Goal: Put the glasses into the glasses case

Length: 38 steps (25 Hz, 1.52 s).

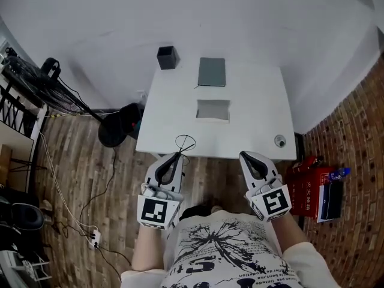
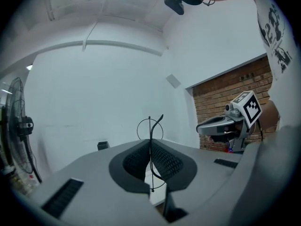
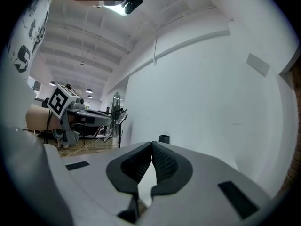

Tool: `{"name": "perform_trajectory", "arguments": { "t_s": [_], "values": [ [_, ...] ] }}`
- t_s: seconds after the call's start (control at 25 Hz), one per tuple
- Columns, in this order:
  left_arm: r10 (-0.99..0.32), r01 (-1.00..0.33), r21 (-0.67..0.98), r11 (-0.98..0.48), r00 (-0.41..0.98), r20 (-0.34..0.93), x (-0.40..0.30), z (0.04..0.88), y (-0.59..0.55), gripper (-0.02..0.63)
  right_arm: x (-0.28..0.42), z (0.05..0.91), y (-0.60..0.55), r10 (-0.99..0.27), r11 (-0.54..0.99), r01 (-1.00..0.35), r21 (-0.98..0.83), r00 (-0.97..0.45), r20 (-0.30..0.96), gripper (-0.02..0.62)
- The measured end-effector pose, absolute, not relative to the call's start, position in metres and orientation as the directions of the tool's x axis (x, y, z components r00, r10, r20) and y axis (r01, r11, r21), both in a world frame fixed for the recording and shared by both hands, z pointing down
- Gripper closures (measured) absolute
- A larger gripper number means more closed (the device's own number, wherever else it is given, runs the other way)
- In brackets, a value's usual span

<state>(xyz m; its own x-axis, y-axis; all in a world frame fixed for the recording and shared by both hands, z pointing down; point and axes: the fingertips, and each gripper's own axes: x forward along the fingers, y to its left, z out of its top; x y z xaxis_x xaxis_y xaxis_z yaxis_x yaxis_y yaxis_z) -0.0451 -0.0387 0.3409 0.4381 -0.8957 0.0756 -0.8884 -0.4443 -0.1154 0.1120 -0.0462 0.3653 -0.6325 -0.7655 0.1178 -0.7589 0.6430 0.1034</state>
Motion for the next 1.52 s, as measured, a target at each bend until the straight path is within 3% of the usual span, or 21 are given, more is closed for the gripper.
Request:
{"name": "perform_trajectory", "arguments": {
  "t_s": [0.6,1.04,1.52],
  "values": [
    [-0.787,-0.778,-0.168,-0.606,0.554,0.273,-0.036,0.386,-0.213,0.586,0.101,0.389,-0.199,-0.799,0.591,-0.802,0.083,-0.567,0.200,0.580],
    [-0.511,-0.488,-0.193,-0.852,0.691,0.511,0.009,0.482,-0.316,0.584,0.116,0.433,-0.288,-0.866,0.458,-0.888,0.050,-0.432,0.250,0.580],
    [-0.236,-0.172,-0.163,-0.972,0.646,0.726,0.038,0.574,-0.355,0.584,0.137,0.477,-0.321,-0.898,0.329,-0.944,-0.001,-0.313,0.309,0.580]
  ]
}}
